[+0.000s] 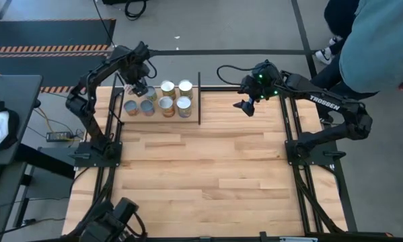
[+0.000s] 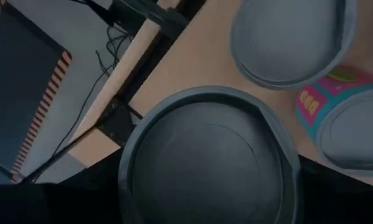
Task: Pick and place cans onto a shelf
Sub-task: Put the canned sliced carrots on the shelf
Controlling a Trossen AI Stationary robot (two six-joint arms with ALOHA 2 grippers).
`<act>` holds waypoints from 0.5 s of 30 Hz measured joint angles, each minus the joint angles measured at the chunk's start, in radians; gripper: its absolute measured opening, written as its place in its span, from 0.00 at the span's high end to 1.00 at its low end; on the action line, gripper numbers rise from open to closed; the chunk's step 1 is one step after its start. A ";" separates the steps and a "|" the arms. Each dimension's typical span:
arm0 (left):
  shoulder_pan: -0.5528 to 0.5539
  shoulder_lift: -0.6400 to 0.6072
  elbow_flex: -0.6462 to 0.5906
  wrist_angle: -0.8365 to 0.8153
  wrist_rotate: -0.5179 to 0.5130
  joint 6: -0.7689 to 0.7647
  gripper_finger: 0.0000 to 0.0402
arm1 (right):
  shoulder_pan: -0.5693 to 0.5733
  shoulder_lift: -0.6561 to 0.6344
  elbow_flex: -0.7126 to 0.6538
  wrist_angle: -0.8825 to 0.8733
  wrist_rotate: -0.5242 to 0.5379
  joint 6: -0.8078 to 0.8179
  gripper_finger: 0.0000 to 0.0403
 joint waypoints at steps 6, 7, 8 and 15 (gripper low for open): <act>-0.002 -0.009 -0.085 0.054 -0.015 0.148 0.30 | 0.002 0.000 0.000 -0.002 0.024 0.006 0.14; -0.006 -0.009 -0.094 0.058 -0.019 0.165 0.30 | 0.002 0.000 0.000 -0.001 0.024 0.006 0.14; -0.007 -0.009 -0.102 0.057 -0.030 0.180 0.30 | 0.002 0.000 0.000 -0.002 0.024 0.006 0.14; -0.027 -0.004 -0.112 0.168 -0.069 0.192 0.30 | 0.002 0.000 0.000 -0.041 0.025 0.006 0.14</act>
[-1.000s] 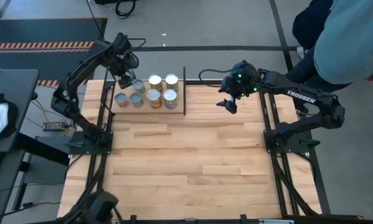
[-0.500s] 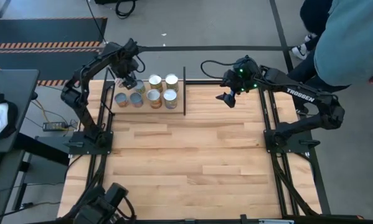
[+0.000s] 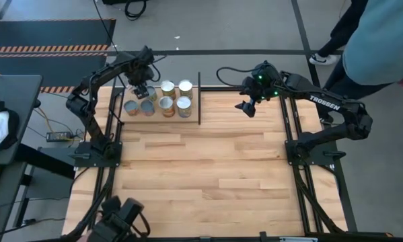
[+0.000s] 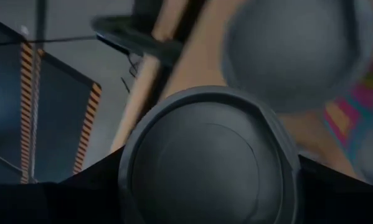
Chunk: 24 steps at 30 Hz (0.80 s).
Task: Pick and place cans onto a shelf
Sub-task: Put the canned sliced carrots on the shelf
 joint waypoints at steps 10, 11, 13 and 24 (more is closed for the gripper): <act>0.002 0.000 -0.025 0.046 0.002 -0.019 0.30 | 0.000 0.000 0.000 -0.051 0.051 -0.016 0.14; 0.003 0.000 -0.032 0.041 0.002 -0.020 0.30 | 0.000 0.000 0.000 -0.055 0.051 -0.018 0.14; 0.003 0.000 -0.051 0.023 0.000 -0.042 0.30 | 0.000 0.000 0.000 -0.054 0.051 -0.032 0.14; 0.041 0.000 -0.118 0.116 -0.006 -0.204 0.30 | -0.008 0.000 0.000 -0.064 0.052 -0.066 0.14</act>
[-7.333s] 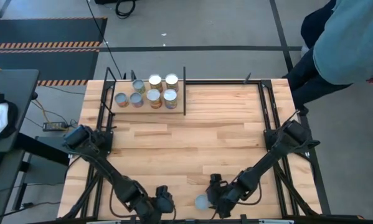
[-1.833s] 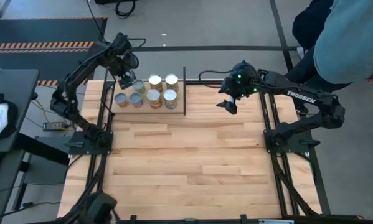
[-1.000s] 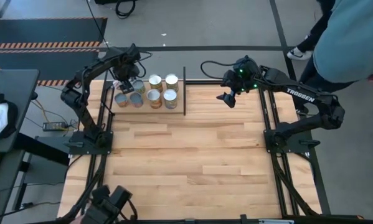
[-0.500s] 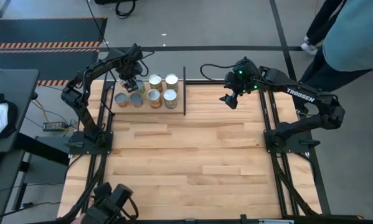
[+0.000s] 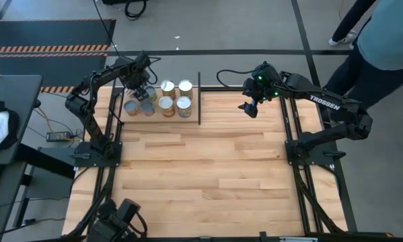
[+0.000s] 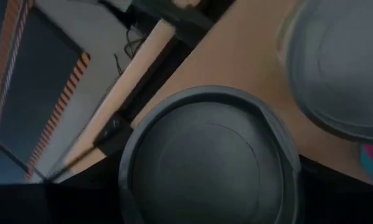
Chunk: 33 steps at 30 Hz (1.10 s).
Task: Pick and place cans onto a shelf
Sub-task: Put the canned sliced carrots on the shelf
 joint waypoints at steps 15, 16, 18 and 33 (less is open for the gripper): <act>-0.019 0.000 -0.021 0.028 0.064 0.197 0.30 | 0.000 0.000 0.000 0.036 -0.002 0.033 0.14; -0.016 0.000 -0.021 0.027 0.062 0.188 0.30 | 0.000 0.000 0.000 0.038 -0.006 0.033 0.14; -0.009 0.000 -0.021 0.027 0.050 0.168 0.29 | 0.000 0.000 0.000 0.039 -0.007 0.033 0.14; 0.005 0.001 -0.070 0.135 0.058 0.036 0.27 | 0.000 0.000 0.000 0.131 0.021 0.136 0.14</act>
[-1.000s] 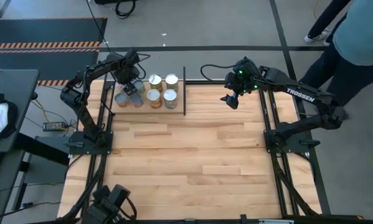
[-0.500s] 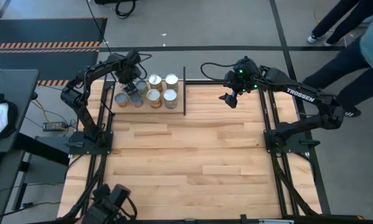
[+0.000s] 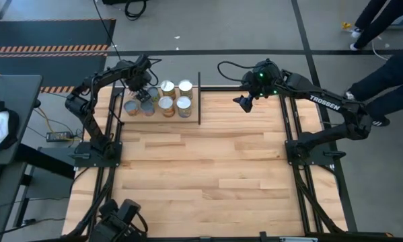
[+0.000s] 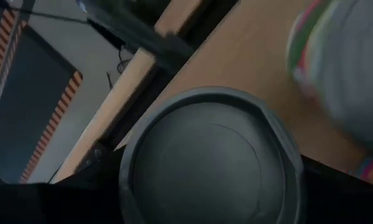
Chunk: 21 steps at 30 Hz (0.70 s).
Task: Pick and place cans onto a shelf
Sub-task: Put the canned sliced carrots on the shelf
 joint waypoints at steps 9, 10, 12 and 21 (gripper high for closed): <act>0.000 -0.002 -0.020 0.012 -0.034 0.001 0.27 | 0.000 0.000 0.000 0.118 0.004 0.020 0.14; 0.000 -0.002 -0.020 0.012 -0.031 0.000 0.27 | 0.000 0.000 0.000 0.128 0.004 0.021 0.14; 0.000 -0.002 -0.020 0.012 -0.023 -0.015 0.25 | 0.000 0.000 0.000 0.139 0.004 0.019 0.14; -0.002 -0.023 -0.022 0.000 0.000 -0.028 0.22 | 0.000 0.000 0.000 0.132 0.004 0.019 0.14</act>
